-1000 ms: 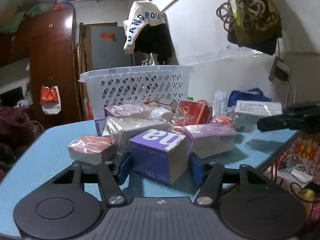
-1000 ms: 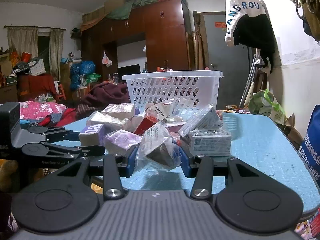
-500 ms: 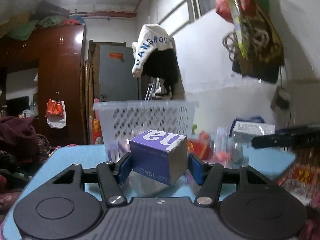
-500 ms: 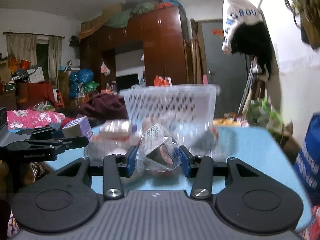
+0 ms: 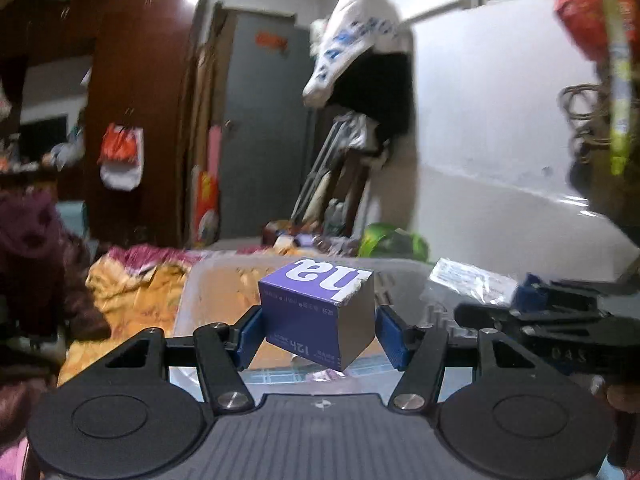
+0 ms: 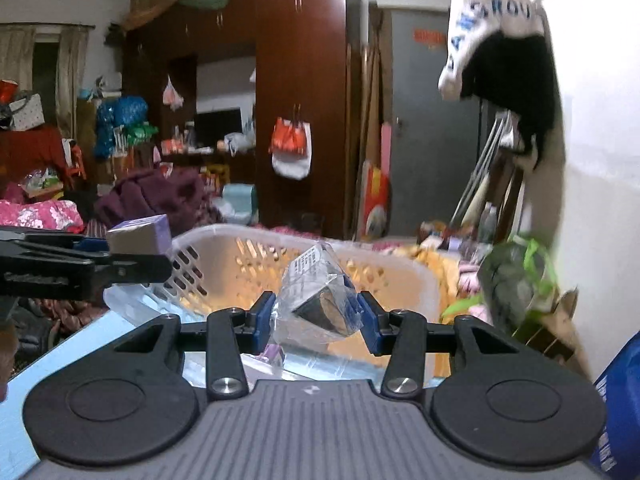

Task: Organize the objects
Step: 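Lift both items over the white basket and open both grippers, then grasp a grey paper-wrapped box with the left gripper while the right gripper grasps a silver-wrapped box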

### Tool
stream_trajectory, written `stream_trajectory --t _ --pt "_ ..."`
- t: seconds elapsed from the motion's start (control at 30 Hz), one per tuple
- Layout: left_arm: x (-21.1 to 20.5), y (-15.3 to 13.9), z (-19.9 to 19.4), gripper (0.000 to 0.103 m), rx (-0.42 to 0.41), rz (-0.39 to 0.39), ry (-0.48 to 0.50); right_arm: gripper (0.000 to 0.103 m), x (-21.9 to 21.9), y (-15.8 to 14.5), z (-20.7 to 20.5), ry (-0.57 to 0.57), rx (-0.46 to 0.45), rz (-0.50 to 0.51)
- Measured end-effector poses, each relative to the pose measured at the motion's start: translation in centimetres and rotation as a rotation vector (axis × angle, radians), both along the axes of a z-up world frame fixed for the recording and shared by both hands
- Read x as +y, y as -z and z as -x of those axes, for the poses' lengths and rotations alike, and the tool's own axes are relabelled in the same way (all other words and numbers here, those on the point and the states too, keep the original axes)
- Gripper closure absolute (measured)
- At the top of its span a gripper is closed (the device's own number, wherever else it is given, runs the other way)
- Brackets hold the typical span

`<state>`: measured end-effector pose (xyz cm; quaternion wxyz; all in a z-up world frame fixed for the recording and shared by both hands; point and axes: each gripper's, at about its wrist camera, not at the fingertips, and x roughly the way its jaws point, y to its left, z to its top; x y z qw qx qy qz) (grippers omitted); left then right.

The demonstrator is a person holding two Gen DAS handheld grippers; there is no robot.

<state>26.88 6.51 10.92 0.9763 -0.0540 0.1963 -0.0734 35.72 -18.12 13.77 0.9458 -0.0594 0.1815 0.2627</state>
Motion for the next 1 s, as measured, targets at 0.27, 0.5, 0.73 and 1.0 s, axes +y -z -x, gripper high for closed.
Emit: stream_trajectory --t 0.27,0.5,0.73,1.0 --pt "1.3 1.5 0.7 0.008 0.031 0.071 -0.002 0.000 -2.2 -0.6 4.4 -0.033 -0.076 -0.064" --pt "2.0 7.6 14.9 0.008 -0.085 0.008 -0.010 0.000 -10.5 7.5 14.9 -0.040 -0.077 -0.112" --pt "0.9 12.1 19.7 0.008 -0.077 0.032 0.018 0.002 -10.6 12.1 13.9 -0.001 0.033 -0.093" --pt "-2.2 13.6 17.5 0.008 -0.018 -0.063 0.007 0.034 -12.3 12.8 14.4 -0.012 0.085 -0.157"
